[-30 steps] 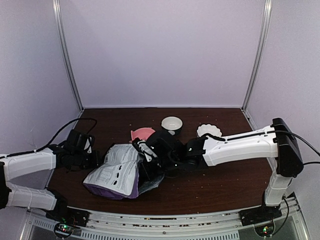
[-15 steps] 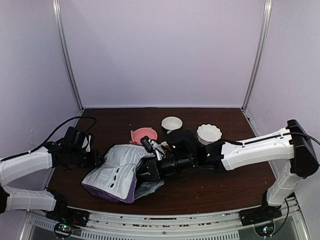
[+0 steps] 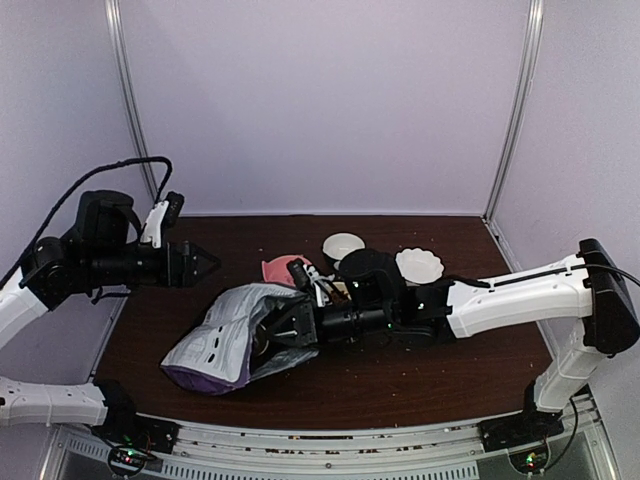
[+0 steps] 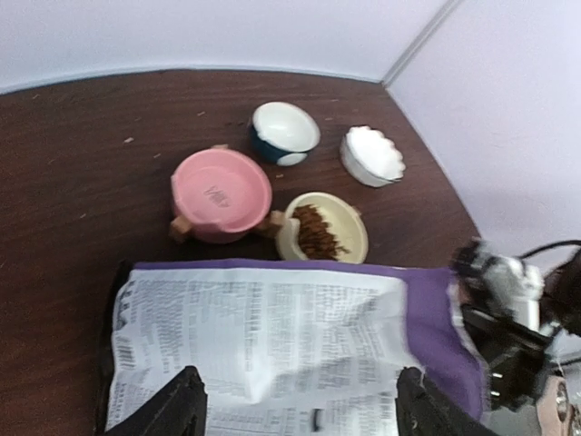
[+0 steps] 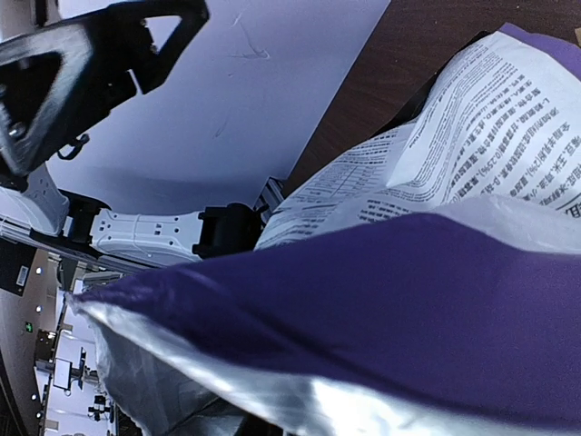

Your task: Serve the pet food

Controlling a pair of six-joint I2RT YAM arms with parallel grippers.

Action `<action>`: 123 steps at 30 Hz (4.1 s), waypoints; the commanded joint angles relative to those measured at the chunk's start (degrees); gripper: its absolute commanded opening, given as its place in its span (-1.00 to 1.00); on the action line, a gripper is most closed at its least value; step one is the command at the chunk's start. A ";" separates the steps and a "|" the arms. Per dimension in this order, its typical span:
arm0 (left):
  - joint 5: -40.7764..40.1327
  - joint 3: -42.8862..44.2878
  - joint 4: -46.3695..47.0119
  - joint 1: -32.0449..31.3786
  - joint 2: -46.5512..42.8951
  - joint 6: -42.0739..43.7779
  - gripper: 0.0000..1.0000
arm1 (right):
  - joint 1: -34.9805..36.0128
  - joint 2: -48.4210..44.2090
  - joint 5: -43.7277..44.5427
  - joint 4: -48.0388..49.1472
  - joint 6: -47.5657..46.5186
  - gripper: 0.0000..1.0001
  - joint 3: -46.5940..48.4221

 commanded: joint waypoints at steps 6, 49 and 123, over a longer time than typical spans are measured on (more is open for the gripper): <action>0.92 11.13 -2.52 -15.65 8.38 0.22 0.61 | -0.41 -1.90 1.64 8.71 1.66 -1.00 1.74; -21.33 12.12 -1.17 -21.40 8.47 -2.67 -1.00 | -6.46 -23.77 0.10 18.18 21.27 -1.00 -18.51; -17.25 6.16 -0.75 -12.35 6.45 -2.55 -1.00 | -26.77 -23.02 14.24 -16.13 0.63 -1.00 -20.78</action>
